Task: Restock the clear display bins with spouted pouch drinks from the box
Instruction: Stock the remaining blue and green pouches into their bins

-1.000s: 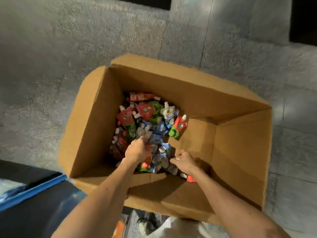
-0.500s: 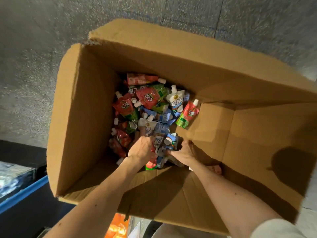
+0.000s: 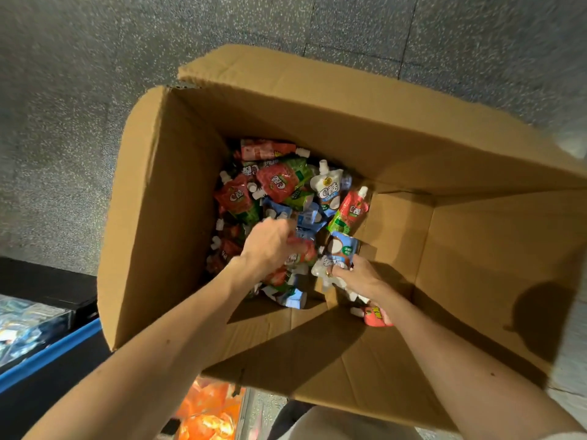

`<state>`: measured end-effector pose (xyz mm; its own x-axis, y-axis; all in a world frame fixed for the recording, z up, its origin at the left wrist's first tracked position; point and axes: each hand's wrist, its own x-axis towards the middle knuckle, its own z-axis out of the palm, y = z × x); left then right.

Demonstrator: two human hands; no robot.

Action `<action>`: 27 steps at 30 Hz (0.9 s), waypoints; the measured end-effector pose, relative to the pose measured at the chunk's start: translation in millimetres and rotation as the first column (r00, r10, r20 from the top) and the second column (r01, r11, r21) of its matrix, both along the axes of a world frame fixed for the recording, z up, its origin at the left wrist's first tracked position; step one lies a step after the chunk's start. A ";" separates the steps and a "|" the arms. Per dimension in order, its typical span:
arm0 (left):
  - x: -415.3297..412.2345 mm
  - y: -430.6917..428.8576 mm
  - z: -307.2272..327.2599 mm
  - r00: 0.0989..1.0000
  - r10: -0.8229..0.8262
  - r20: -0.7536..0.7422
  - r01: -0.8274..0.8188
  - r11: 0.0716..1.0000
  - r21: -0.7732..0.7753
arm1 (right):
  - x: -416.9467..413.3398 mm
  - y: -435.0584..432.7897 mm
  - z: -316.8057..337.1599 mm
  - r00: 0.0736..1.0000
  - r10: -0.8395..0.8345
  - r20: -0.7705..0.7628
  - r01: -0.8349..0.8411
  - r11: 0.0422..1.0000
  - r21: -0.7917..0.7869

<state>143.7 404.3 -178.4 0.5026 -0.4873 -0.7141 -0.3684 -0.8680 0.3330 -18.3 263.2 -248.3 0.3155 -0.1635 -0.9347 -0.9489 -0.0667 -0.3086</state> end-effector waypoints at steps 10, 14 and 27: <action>32.7 -55.4 -37.7 0.989 -0.058 0.133 0.044 0.993 0.110 | -23.4 -43.5 -4.4 0.975 -0.219 0.036 0.220 0.976 -0.011; 17.9 -65.7 -22.7 0.924 -0.287 0.254 0.213 0.935 0.285 | -21.3 -35.5 2.3 0.965 -0.254 0.064 0.250 0.967 0.055; -16.2 35.8 87.1 0.907 0.420 0.015 -0.382 0.838 -0.389 | 10.9 -15.8 80.7 0.923 -0.375 0.085 0.318 0.869 0.380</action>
<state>127.6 440.2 -91.3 0.7679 -0.4452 -0.4606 -0.0616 -0.7670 0.6387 -7.4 247.4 -167.5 0.4413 0.0425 -0.8964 -0.8306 0.3976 -0.3900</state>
